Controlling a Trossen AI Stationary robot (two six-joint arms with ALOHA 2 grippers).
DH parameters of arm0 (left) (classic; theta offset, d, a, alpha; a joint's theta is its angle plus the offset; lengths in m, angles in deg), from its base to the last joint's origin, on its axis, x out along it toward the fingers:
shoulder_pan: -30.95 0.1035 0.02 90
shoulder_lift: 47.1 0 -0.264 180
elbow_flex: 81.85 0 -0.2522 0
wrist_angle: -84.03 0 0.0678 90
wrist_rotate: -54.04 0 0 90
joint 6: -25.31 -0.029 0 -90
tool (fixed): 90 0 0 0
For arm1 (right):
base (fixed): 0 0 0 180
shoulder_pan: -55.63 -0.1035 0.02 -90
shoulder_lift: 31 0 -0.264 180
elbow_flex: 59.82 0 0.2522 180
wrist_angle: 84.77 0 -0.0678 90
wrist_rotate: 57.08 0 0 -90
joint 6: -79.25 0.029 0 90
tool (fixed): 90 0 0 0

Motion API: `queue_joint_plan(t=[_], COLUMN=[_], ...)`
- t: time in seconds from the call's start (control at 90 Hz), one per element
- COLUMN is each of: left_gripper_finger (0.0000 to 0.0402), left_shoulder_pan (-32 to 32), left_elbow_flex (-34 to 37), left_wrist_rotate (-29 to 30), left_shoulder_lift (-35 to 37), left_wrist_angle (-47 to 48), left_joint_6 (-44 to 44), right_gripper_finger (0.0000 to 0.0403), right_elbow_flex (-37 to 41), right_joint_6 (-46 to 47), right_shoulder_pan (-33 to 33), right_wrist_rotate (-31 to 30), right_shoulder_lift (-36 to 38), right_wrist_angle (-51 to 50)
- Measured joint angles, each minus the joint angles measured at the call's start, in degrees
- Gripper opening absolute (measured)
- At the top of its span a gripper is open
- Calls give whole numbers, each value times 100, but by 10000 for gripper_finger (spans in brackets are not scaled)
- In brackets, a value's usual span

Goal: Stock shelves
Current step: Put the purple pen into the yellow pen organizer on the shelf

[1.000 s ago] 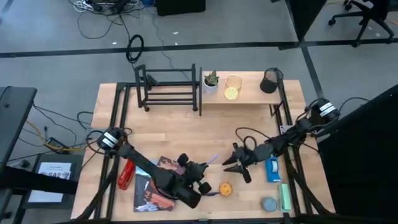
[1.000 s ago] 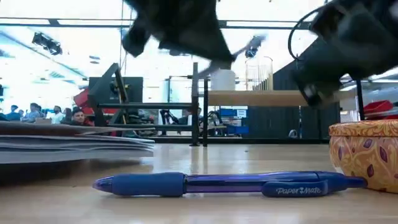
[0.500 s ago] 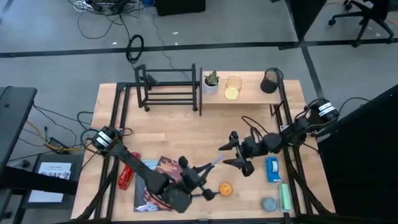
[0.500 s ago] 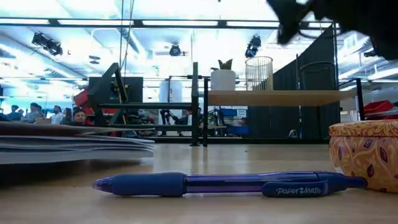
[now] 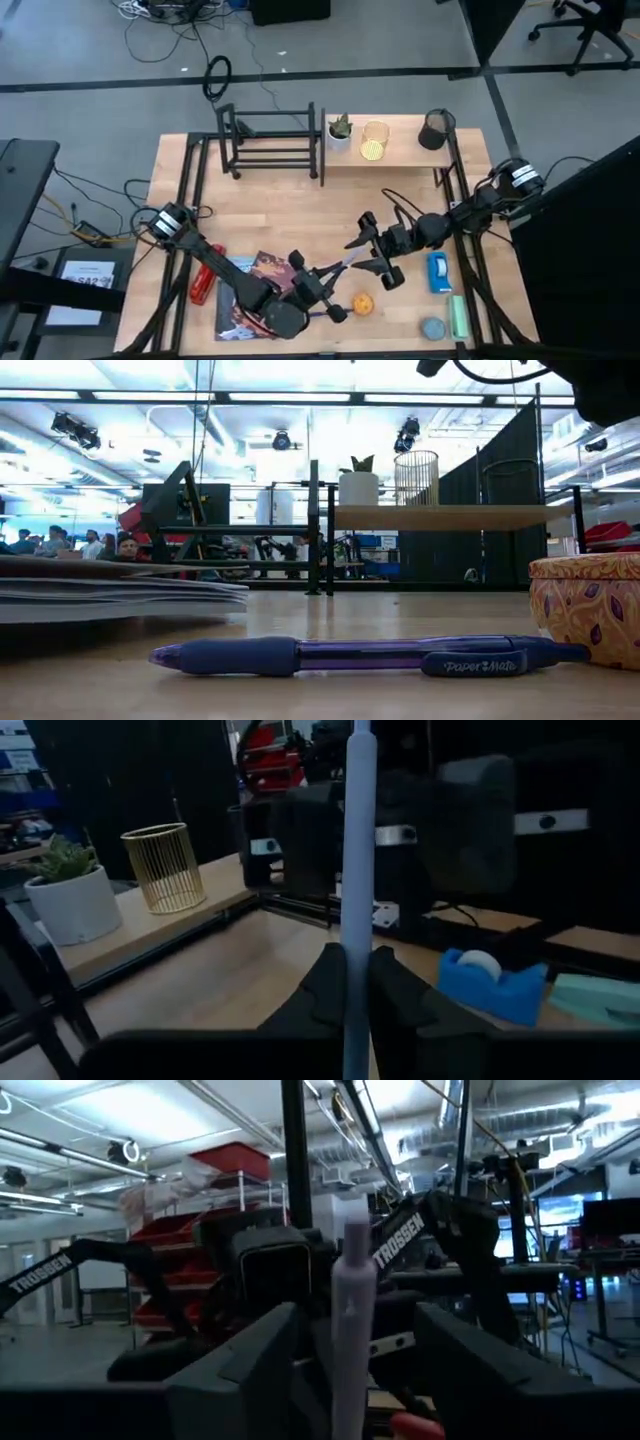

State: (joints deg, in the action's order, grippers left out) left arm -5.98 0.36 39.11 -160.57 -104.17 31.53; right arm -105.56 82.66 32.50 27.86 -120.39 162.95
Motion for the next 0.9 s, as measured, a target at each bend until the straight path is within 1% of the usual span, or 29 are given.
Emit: queue_joint_plan(t=[0.078, 0.167, 0.2, 0.344, 0.4, 0.467, 0.544, 0.622, 0.711, 0.8, 0.856, 0.9], left_gripper_finger=[0, 0, 1, 15, 30, 57, 96, 134, 169, 190, 195, 196], left_shoulder_pan=[0, 0, 0, 2, 6, -3, -38, -70, -105, -122, -113, -59], left_elbow_flex=[0, 0, 0, 0, 0, -2, 0, 0, 0, 0, 0, 0], left_wrist_rotate=[2, -7, -12, -19, -73, -109, -58, 237, 616, 1025, 1108, 1050], left_shoulder_lift=[0, -1, -2, -2, -2, -2, -9, -9, -11, -11, -9, -9], left_wrist_angle=[-2, 0, -5, -24, -27, -8, -50, -90, -3, 235, 500, 771], left_joint_6=[0, 0, 8, 8, -65, -201, -395, -520, -745, -717, -382, 2], right_gripper_finger=[98, 32, 18, 9, 7, 5, 4, 4, 3, 3, 3, 3], right_elbow_flex=[0, 0, 0, 2, 4, 4, 0, 4, -44, -325, -577, -790], right_joint_6=[101, 142, 121, 326, 313, 300, 258, 189, 49, -357, -728, -1008], right_shoulder_pan=[-2, -2, -2, -5, -7, -11, -9, 5, 10, 13, 39, 123], right_wrist_rotate=[2, 11, 2, -28, -50, -190, -395, -649, -967, -1283, -1432, -1460], right_shoulder_lift=[0, 0, 0, 95, 218, 484, 920, 1403, 2129, 2806, 3123, 3336], right_wrist_angle=[2, 4, 6, -64, -226, -553, -1287, -2244, -3312, -4663, -5349, -5741])
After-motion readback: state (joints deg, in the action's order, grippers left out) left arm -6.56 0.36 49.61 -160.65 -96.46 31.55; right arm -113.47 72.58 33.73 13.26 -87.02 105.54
